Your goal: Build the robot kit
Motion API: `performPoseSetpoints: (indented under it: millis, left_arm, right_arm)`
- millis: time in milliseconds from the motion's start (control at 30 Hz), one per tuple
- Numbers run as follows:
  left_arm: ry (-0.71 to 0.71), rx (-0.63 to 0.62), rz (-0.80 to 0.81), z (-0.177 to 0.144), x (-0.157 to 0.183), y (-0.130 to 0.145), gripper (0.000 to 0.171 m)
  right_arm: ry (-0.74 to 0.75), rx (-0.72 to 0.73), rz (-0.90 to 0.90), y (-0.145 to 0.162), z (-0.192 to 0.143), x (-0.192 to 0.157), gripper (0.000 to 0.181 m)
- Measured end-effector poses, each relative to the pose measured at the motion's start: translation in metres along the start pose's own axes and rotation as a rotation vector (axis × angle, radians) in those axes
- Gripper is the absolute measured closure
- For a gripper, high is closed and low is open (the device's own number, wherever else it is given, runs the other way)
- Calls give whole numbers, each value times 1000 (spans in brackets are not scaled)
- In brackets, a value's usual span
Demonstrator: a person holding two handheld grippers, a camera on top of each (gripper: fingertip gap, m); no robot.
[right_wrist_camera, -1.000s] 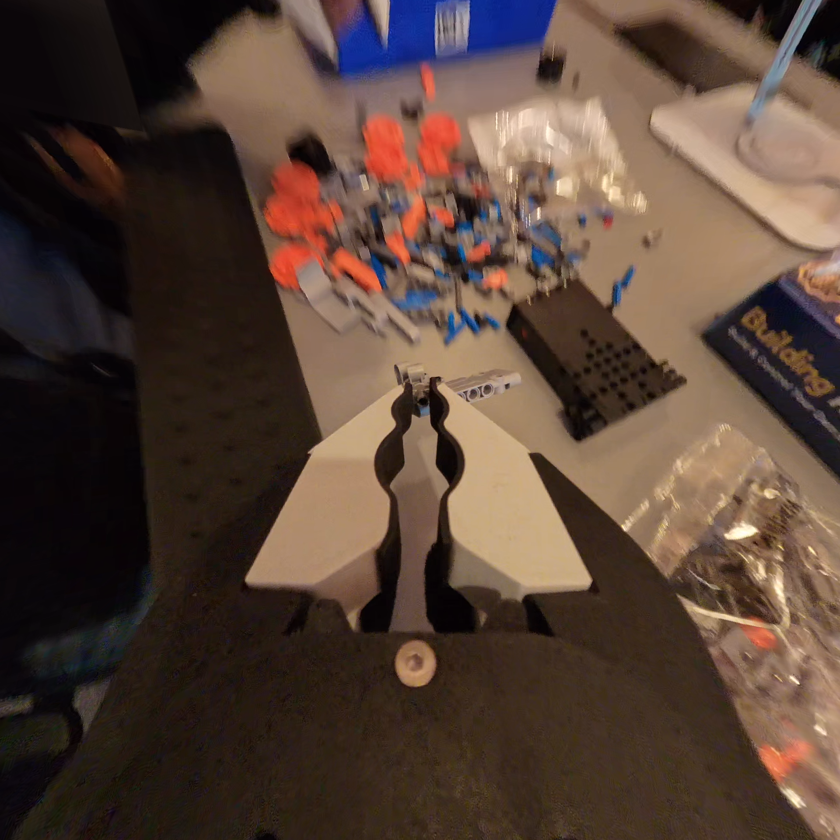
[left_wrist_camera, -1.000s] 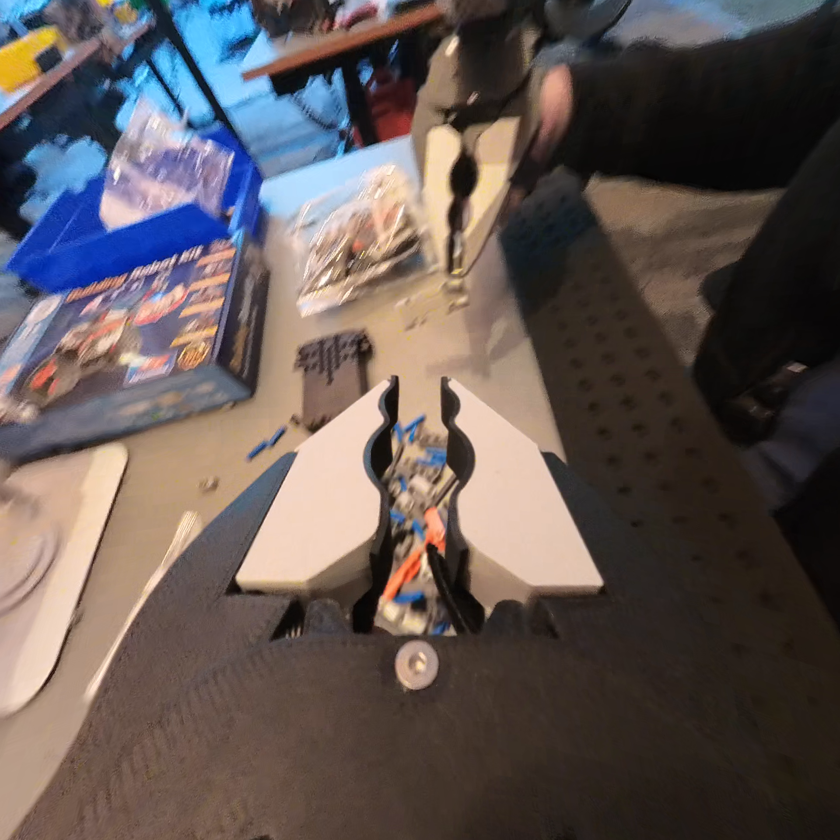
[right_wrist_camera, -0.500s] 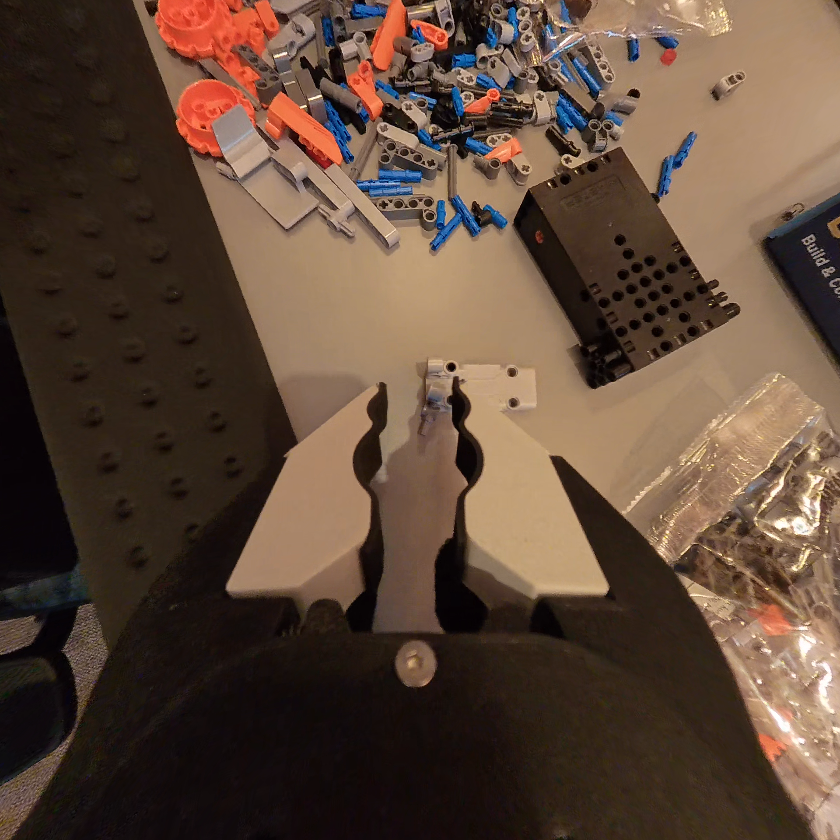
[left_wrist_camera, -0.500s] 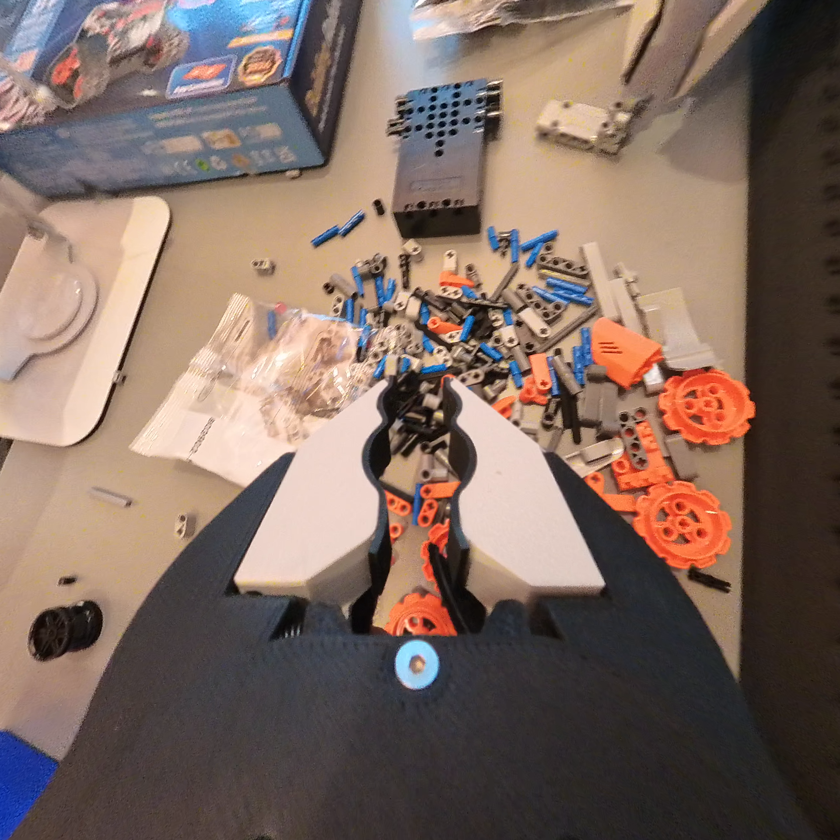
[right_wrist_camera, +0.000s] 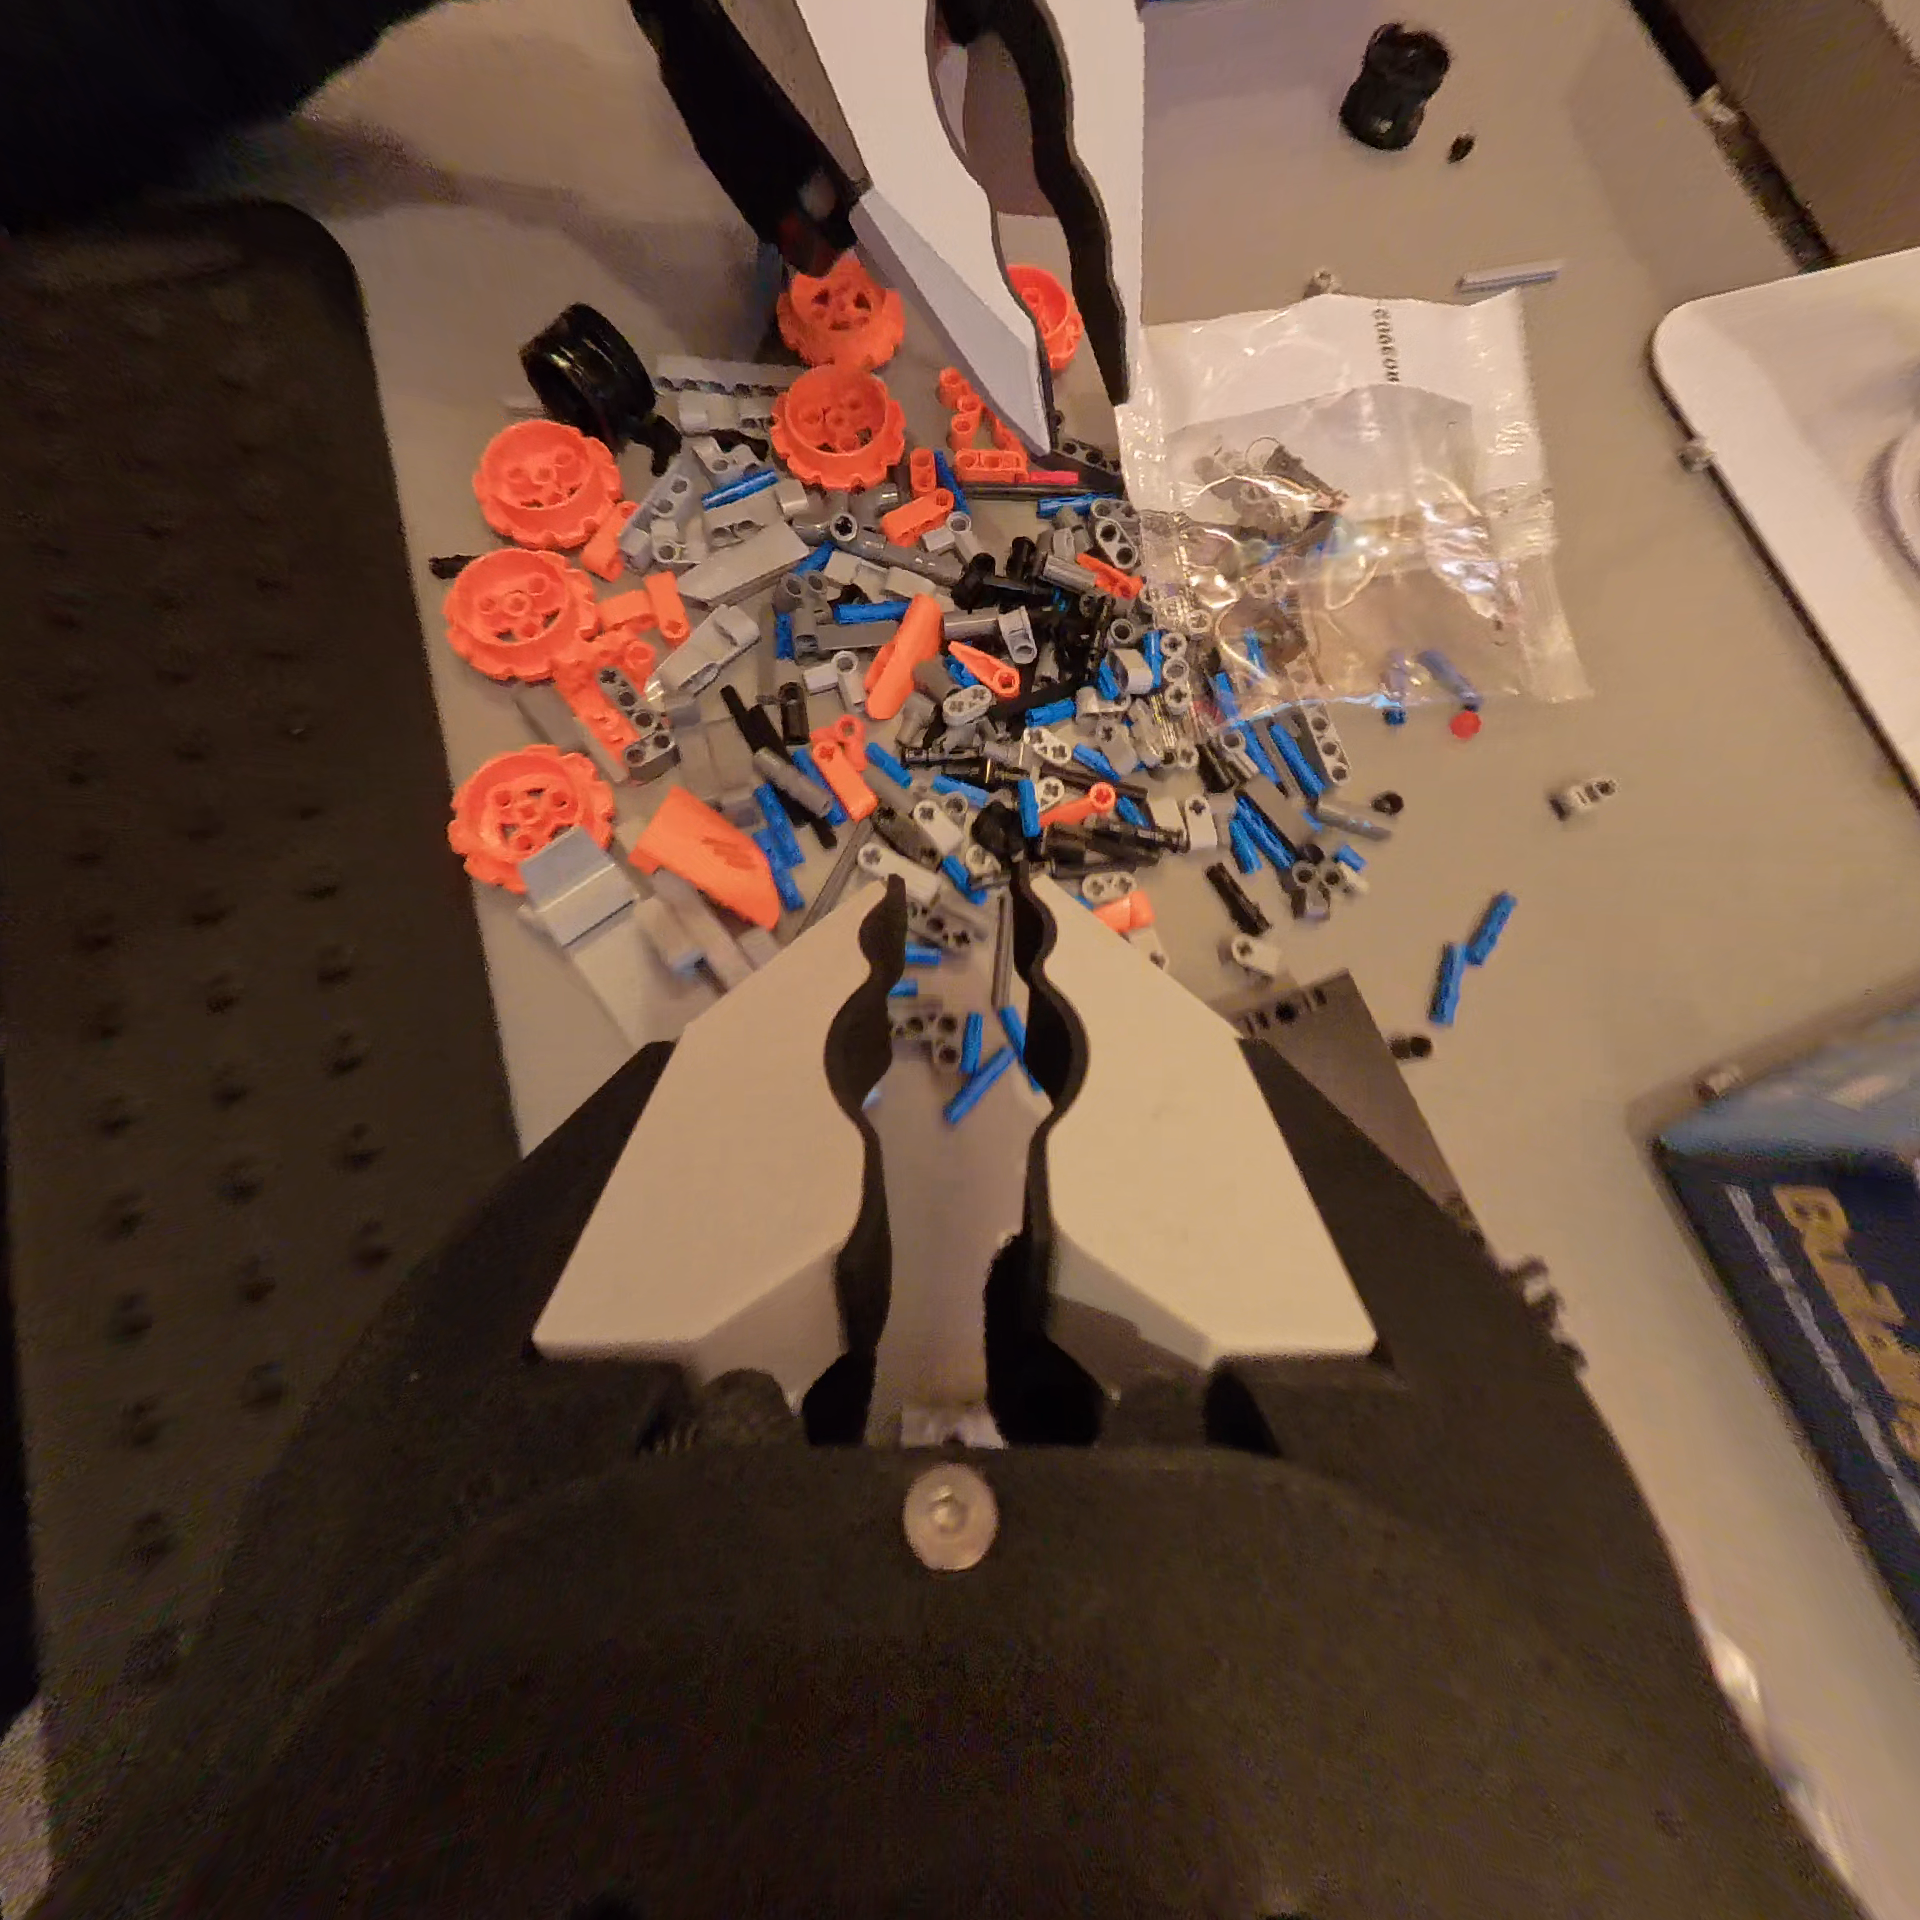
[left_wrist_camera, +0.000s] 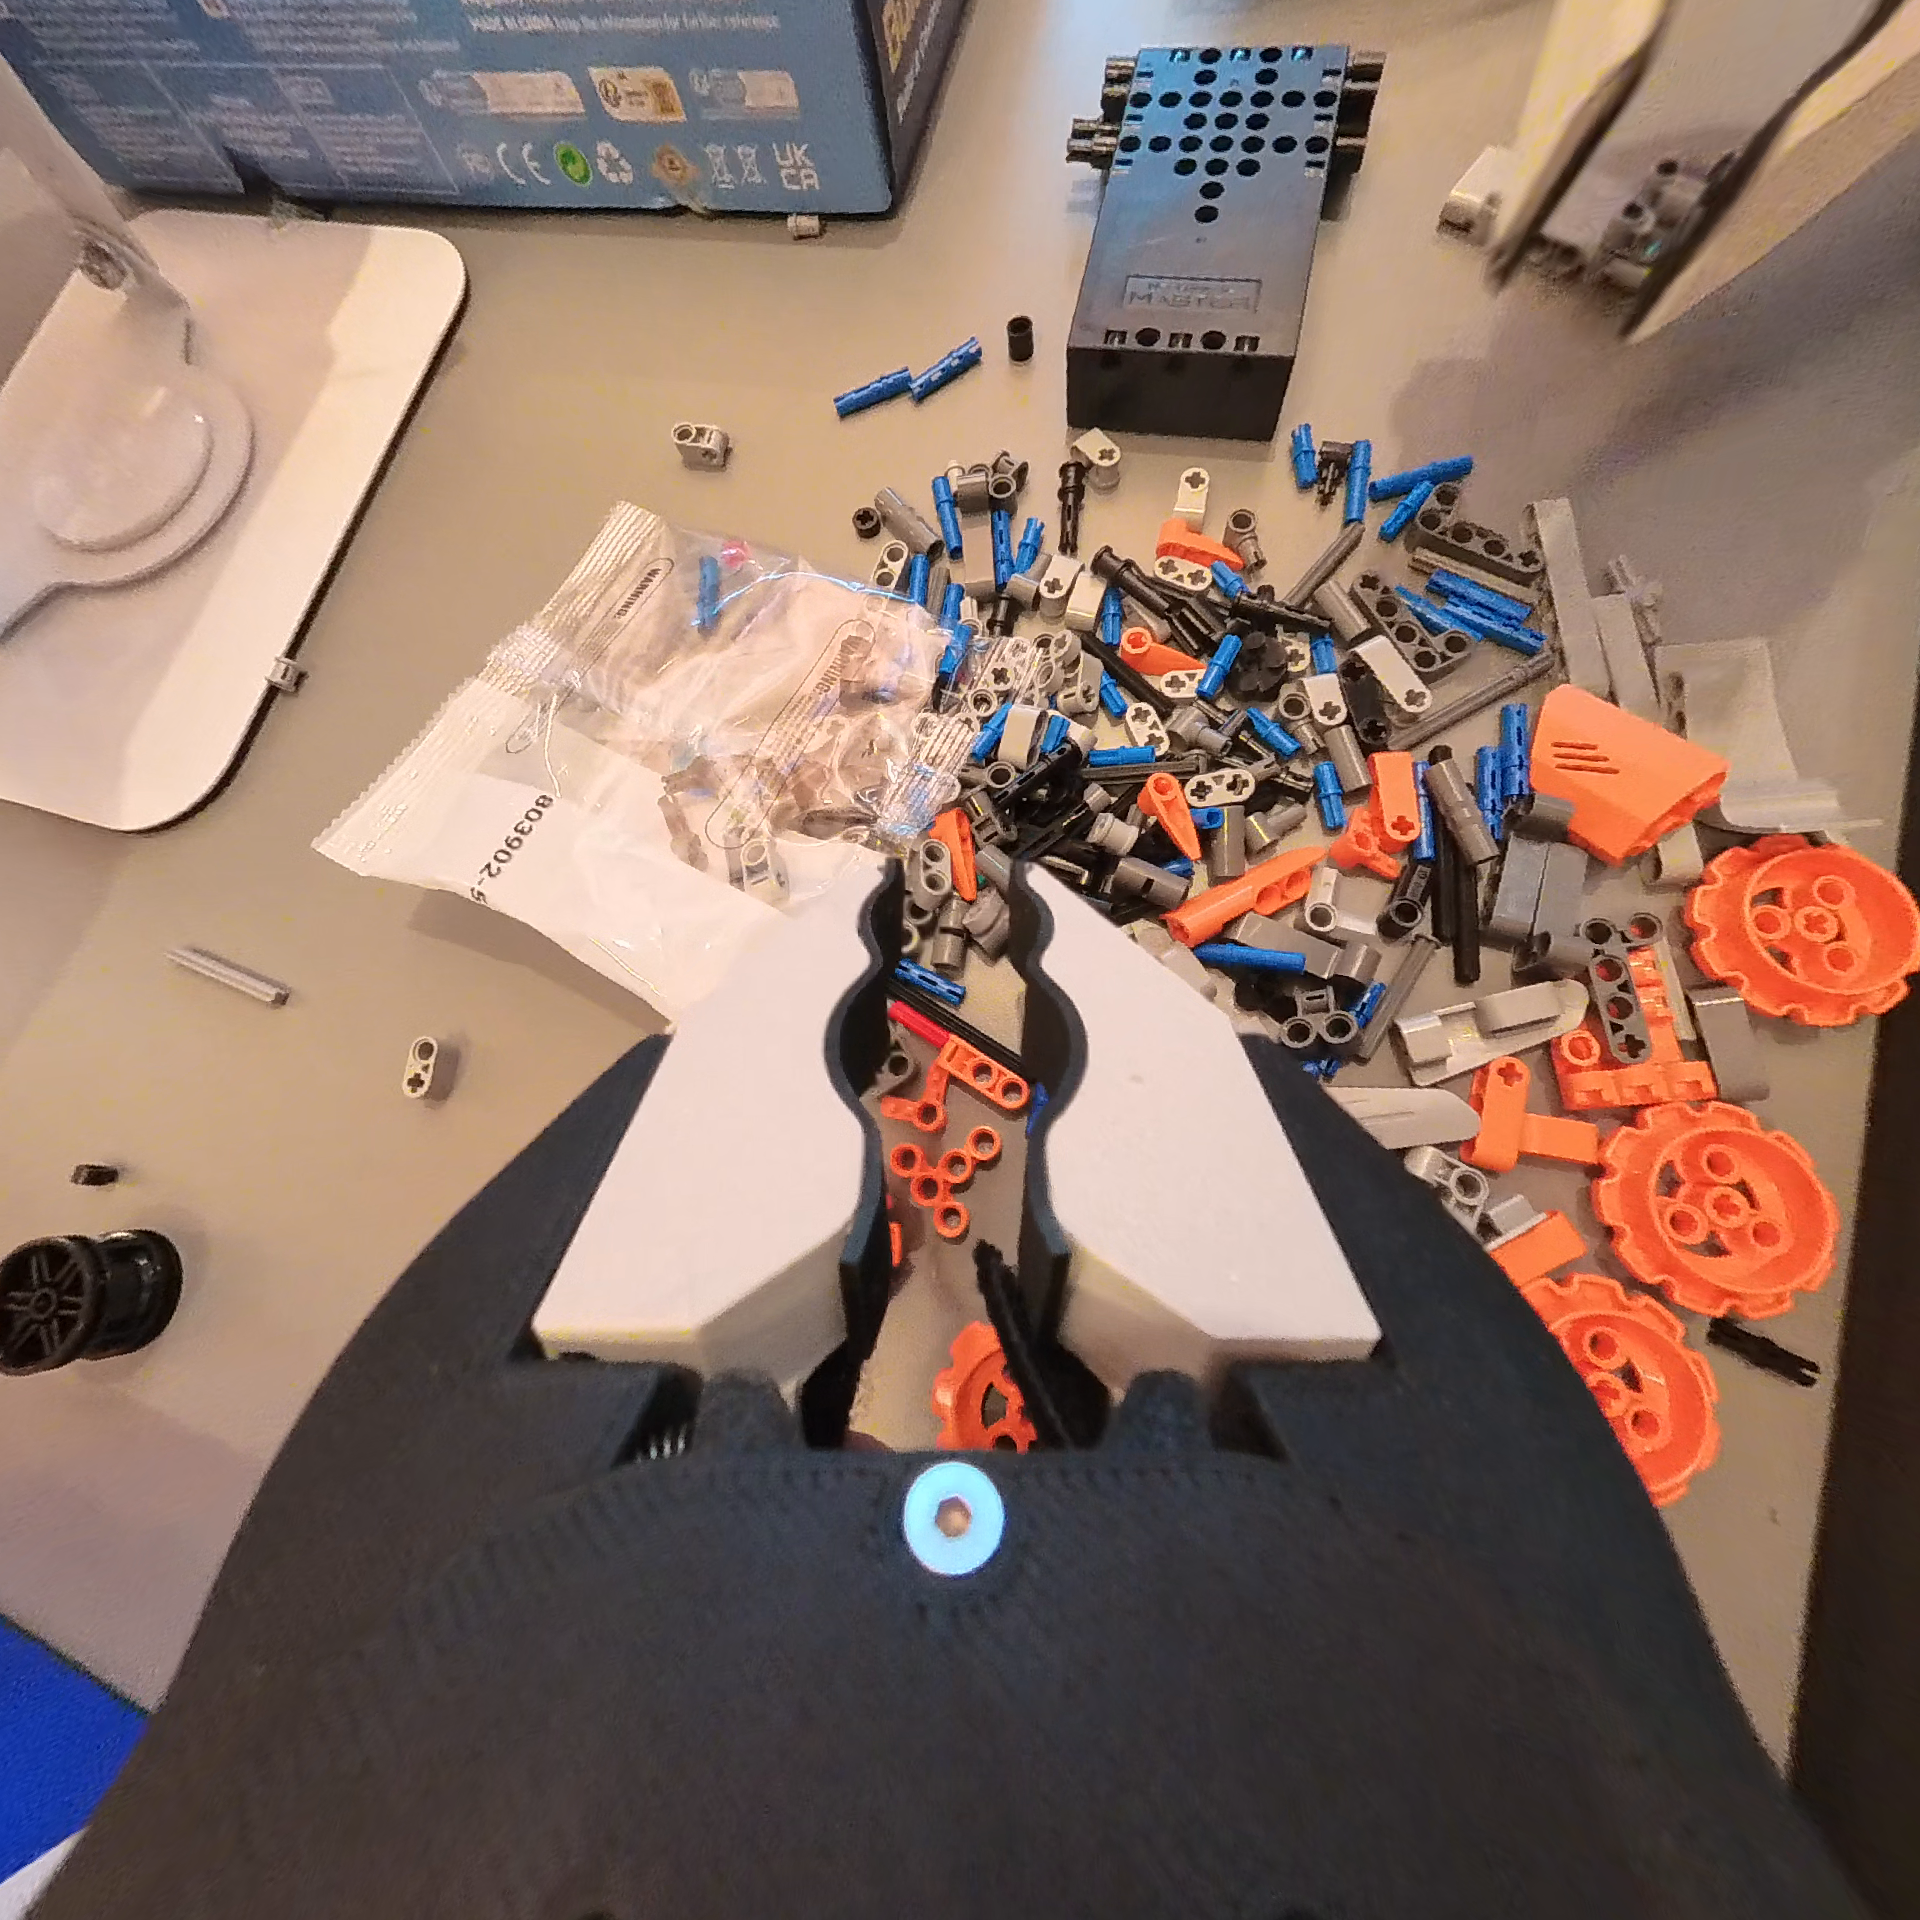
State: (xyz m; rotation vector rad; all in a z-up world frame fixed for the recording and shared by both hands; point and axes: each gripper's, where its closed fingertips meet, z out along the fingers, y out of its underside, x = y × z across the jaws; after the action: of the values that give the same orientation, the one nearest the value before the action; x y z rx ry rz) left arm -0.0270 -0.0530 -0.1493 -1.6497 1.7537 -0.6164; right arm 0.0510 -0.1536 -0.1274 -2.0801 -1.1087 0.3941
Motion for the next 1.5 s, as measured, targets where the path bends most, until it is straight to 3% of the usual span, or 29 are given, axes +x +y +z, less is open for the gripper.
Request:
performPoseSetpoints:
  millis: [200, 433, 533, 733, 967, 1167, 1500]
  left_arm:
    - [24, -20, -15, 6, 2, 10, 154]
    - [28, -35, -21, 6, 0, 15, 153]
    - [33, -43, -30, 7, 0, 17, 152]
    - [21, -55, -37, 6, -3, 20, 153]
    - [4, -67, -69, 8, -8, 23, 153]
    - [-92, -90, -80, 9, -25, 29, 140]
    - [-157, -124, -58, 19, -34, 36, 140]
  right_arm:
    - [-109, -70, -6, -8, 53, 0, 166]
    - [-133, -131, -18, 0, 87, -3, 169]
    - [-151, -141, -15, 3, 90, -6, 178]
    - [-145, -128, 5, 3, 75, 2, 178]
    - [-162, -101, -6, -9, 73, 0, 164]
    - [-92, -104, 35, -10, 78, 22, 155]
    - [-13, -49, 80, -12, 71, 47, 152]
